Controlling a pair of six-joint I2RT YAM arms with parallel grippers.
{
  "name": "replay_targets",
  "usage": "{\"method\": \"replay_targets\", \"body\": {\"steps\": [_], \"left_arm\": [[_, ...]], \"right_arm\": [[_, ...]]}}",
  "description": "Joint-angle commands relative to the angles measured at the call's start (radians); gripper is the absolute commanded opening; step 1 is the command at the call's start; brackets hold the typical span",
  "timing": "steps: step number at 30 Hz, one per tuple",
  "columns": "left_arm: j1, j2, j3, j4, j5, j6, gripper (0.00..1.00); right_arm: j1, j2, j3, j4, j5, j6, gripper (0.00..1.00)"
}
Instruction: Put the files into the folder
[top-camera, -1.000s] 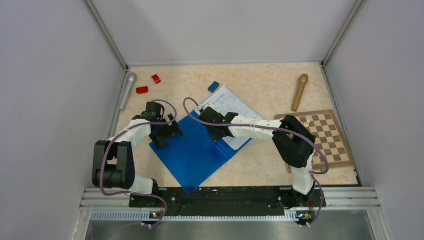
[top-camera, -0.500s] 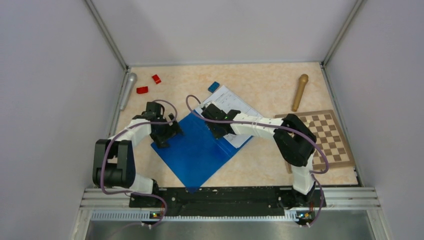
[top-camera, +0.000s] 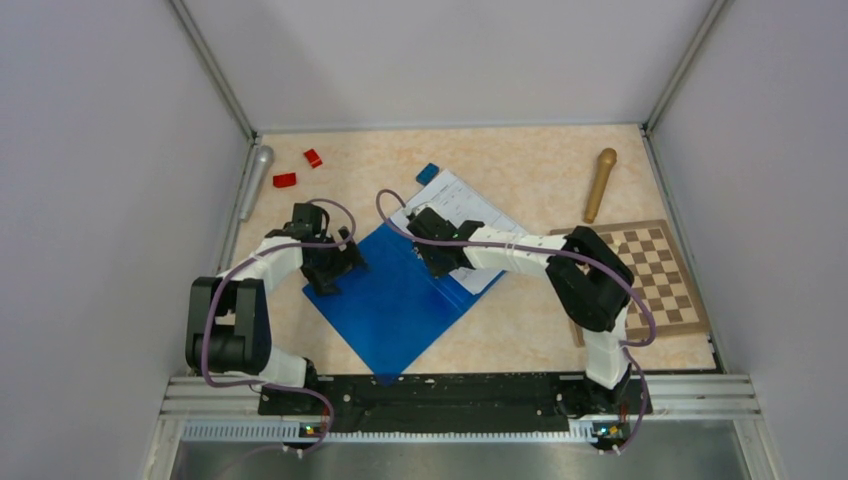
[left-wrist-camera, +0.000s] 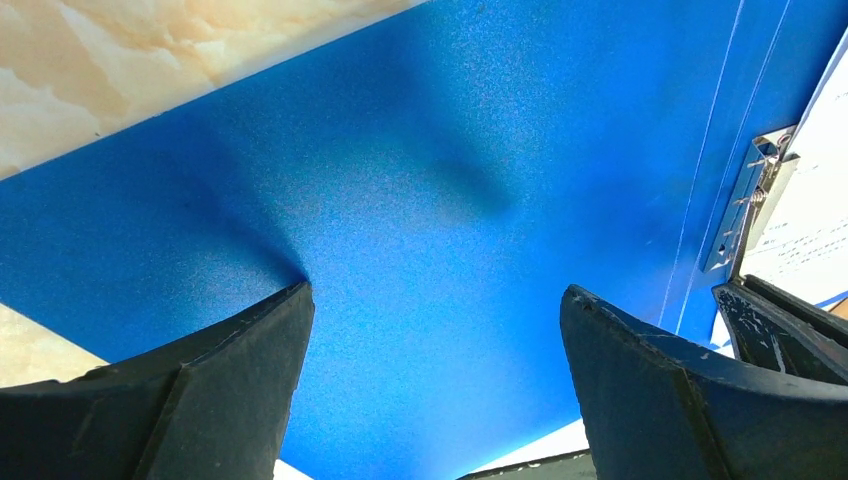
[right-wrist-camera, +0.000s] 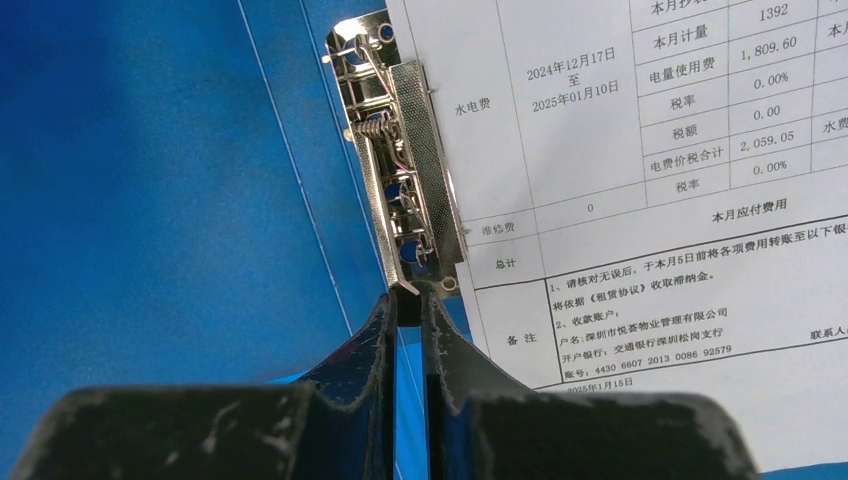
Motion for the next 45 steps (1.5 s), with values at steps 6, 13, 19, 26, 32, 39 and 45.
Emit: {"method": "replay_targets", "body": {"steps": [6, 13, 19, 26, 32, 39, 45], "left_arm": [[0.003, 0.029, -0.008, -0.003, -0.028, 0.033, 0.99], [0.003, 0.017, -0.009, -0.005, -0.027, 0.031, 0.99], [0.003, 0.01, -0.009, -0.005, -0.011, 0.035, 0.99], [0.001, 0.003, -0.001, -0.002, 0.018, 0.034, 0.99], [-0.026, -0.03, -0.018, 0.145, 0.297, -0.087, 0.98], [-0.039, 0.007, 0.032, 0.173, 0.272, -0.123, 0.98], [-0.039, 0.099, 0.092, 0.179, 0.268, -0.126, 0.98]], "right_arm": [[-0.067, 0.076, -0.095, -0.028, 0.036, -0.026, 0.0], [-0.072, 0.093, -0.131, 0.01, 0.0, -0.019, 0.0], [-0.076, 0.12, -0.157, 0.036, -0.004, -0.015, 0.0], [-0.096, 0.116, -0.227, 0.098, -0.039, -0.002, 0.0], [-0.097, 0.081, -0.231, 0.099, -0.058, 0.005, 0.0], [-0.097, 0.036, -0.243, 0.094, -0.104, 0.046, 0.0], [-0.096, -0.038, -0.276, 0.082, -0.157, 0.074, 0.0]]}}
